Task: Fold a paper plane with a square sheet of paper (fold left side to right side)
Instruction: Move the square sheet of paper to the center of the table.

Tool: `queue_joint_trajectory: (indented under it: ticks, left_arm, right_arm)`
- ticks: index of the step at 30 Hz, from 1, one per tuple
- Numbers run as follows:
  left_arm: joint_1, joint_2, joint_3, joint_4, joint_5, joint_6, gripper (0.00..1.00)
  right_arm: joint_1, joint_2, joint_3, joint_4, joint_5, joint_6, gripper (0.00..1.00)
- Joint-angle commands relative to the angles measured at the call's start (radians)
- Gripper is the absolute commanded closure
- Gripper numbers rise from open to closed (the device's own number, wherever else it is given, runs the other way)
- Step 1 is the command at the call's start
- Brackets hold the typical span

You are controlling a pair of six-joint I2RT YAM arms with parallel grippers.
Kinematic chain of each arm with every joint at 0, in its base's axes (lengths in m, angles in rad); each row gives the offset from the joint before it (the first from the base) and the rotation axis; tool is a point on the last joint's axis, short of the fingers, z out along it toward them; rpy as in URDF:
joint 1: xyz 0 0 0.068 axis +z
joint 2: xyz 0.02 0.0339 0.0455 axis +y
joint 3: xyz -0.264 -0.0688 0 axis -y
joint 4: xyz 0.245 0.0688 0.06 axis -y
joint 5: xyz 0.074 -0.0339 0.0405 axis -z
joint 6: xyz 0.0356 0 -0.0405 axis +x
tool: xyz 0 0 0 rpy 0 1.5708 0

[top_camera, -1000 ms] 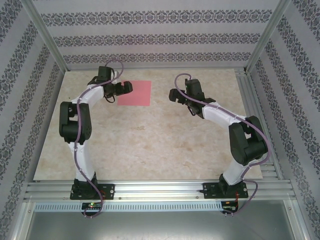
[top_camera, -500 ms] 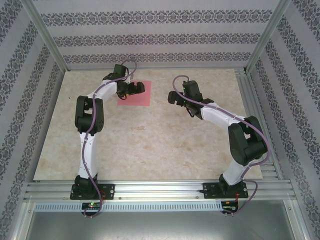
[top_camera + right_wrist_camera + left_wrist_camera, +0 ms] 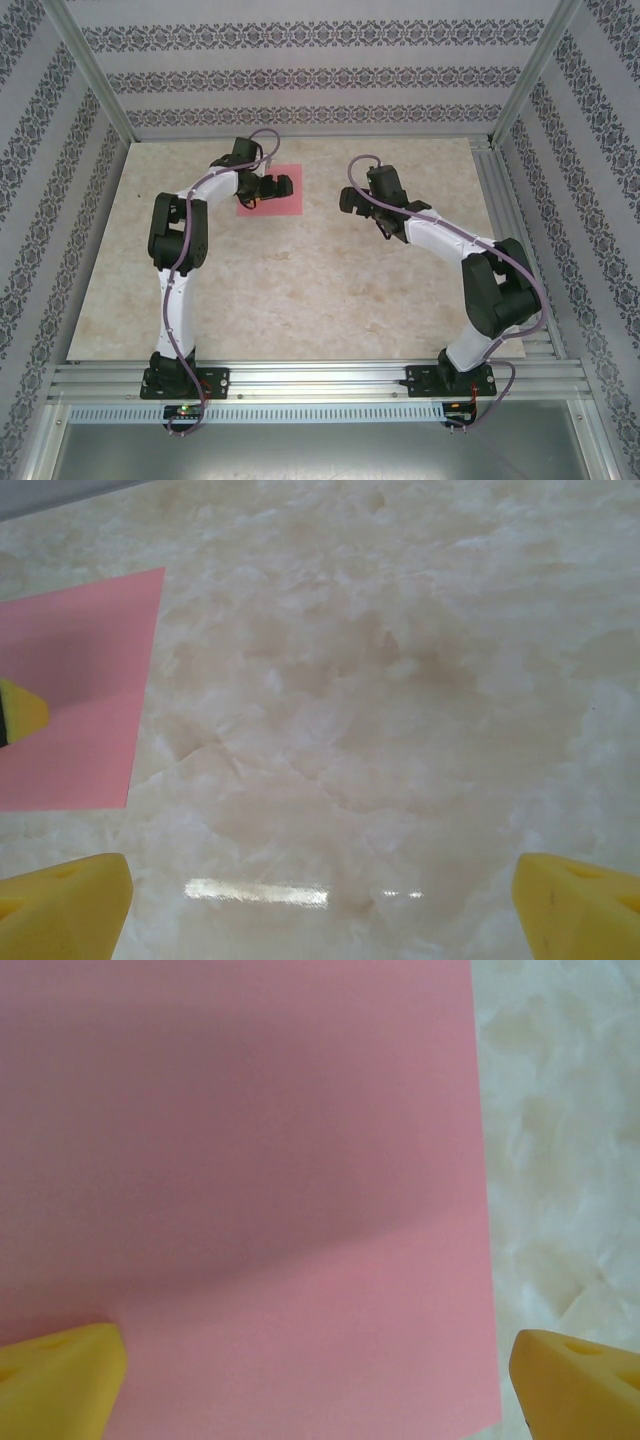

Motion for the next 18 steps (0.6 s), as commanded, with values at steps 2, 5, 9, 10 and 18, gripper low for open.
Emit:
queue_joint_trajectory:
  ticks: [2, 5, 9, 10, 18]
  left_arm:
    - [-0.047, -0.063, -0.106, -0.021, -0.008, 0.003, 0.00]
    - [-0.075, -0.123, -0.200, 0.019, -0.014, -0.011, 0.00]
    - [-0.111, -0.216, -0.350, 0.087, -0.025, -0.046, 0.00]
    - [-0.122, -0.241, -0.390, 0.106, -0.028, -0.058, 0.00]
    - [-0.150, -0.431, -0.551, 0.187, 0.001, -0.117, 0.00]
  right_arm:
    - [0.010, -0.034, -0.013, 0.000, 0.027, 0.011, 0.02]
    - [0.010, -0.029, -0.011, 0.001, 0.018, 0.017, 0.02]
    - [0.011, -0.005, 0.002, 0.011, -0.019, 0.040, 0.02]
    - [0.013, 0.006, 0.006, 0.012, -0.026, 0.049, 0.02]
    - [0.038, 0.115, 0.095, -0.010, -0.052, 0.082, 0.02]
